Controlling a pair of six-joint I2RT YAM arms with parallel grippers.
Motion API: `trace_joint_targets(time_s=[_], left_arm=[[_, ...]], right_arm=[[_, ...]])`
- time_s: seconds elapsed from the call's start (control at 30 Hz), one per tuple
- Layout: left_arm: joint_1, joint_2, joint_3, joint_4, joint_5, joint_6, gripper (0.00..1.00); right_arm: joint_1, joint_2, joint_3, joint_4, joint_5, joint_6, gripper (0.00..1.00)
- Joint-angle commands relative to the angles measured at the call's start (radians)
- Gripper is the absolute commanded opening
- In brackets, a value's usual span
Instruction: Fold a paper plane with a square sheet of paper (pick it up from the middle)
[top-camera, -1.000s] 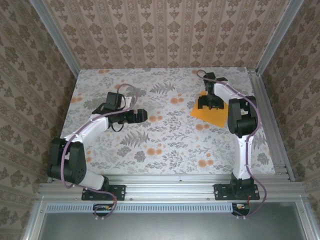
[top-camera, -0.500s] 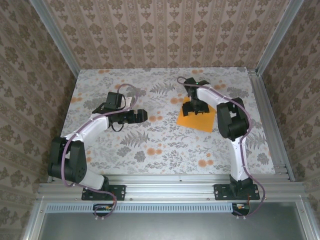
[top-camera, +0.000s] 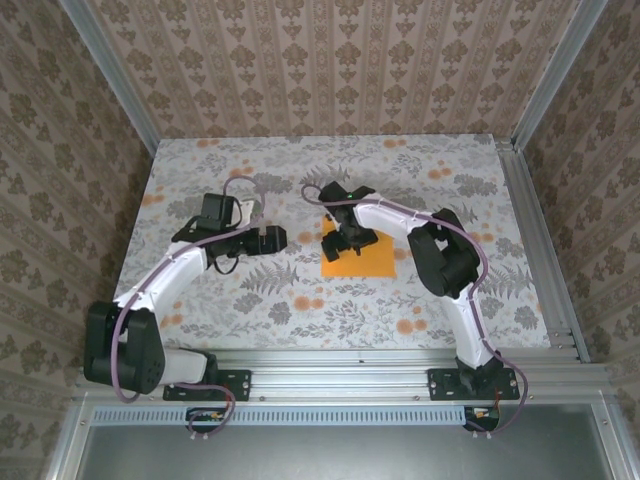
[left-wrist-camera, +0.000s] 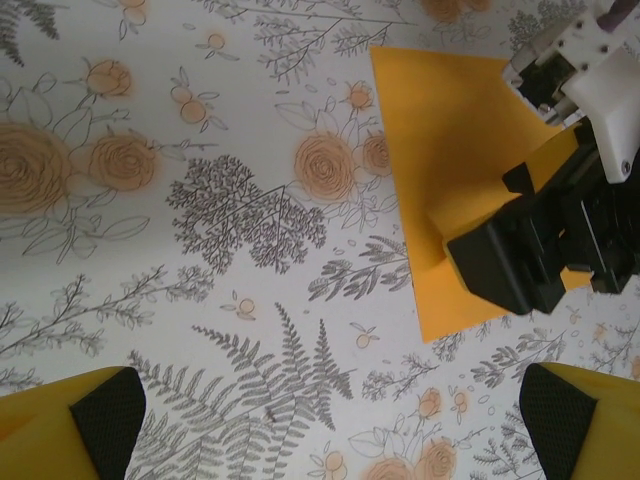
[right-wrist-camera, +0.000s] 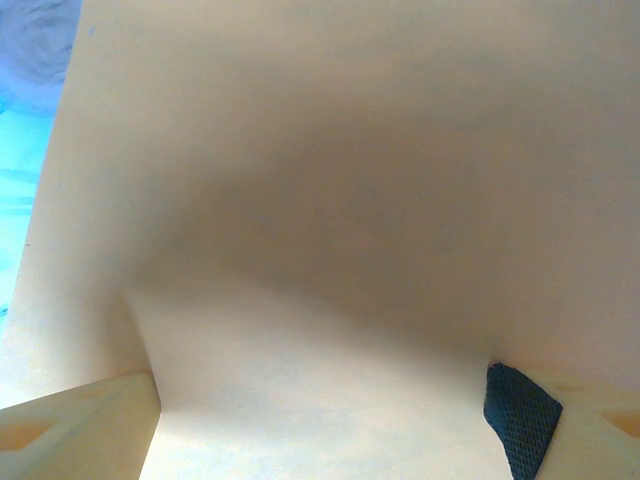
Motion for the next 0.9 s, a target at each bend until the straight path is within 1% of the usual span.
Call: trace_joint_targets(time_s=[0.0,0.13,0.2,0.27,0.33,0.4,0.43,0.5,0.6,0.73,0.87], left_arm=[[0.006,-0.029,-0.017,-0.035,-0.007,-0.019,1.00],[0.007,-0.037,-0.018,-0.041,-0.005,-0.023,1.00],[0.009,-0.035,-0.016,-0.041,-0.004,-0.024,1.00],[0.008,-0.030,-0.016,-0.041,0.001,-0.022,1.00],[0.008,-0.025,-0.015,-0.037,0.009,-0.026,1.00],[0.008,-0.019,-0.016,-0.028,0.019,-0.035,1.00],[0.008,-0.016,-0.018,-0.022,0.025,-0.038,1.00],[0.008,-0.008,-0.018,-0.014,0.040,-0.043,1.00],[0.008,0.000,-0.019,-0.011,0.053,-0.045,1.00],[0.007,0.018,-0.006,-0.012,0.066,-0.041,1.00],[0.007,0.029,0.001,-0.017,0.065,-0.035,1.00]], right_arm=[[0.035,-0.023,-0.039,0.008,-0.028,-0.050,0.90],[0.054,-0.068,-0.062,0.010,-0.012,-0.036,0.90],[0.052,-0.099,-0.060,-0.006,0.038,0.009,0.91],[0.047,-0.127,-0.053,-0.031,0.095,0.101,0.92],[0.038,-0.150,-0.058,-0.043,0.095,0.208,0.92],[0.037,-0.177,-0.098,0.003,0.082,0.299,0.93],[0.036,-0.184,-0.117,0.023,0.072,0.331,0.93],[0.035,-0.188,-0.142,0.060,0.094,0.389,0.94],[0.038,-0.160,-0.125,0.046,0.147,0.458,0.96],[0.038,-0.119,-0.108,0.041,0.186,0.479,0.97],[0.037,-0.088,-0.101,0.058,0.176,0.456,0.96]])
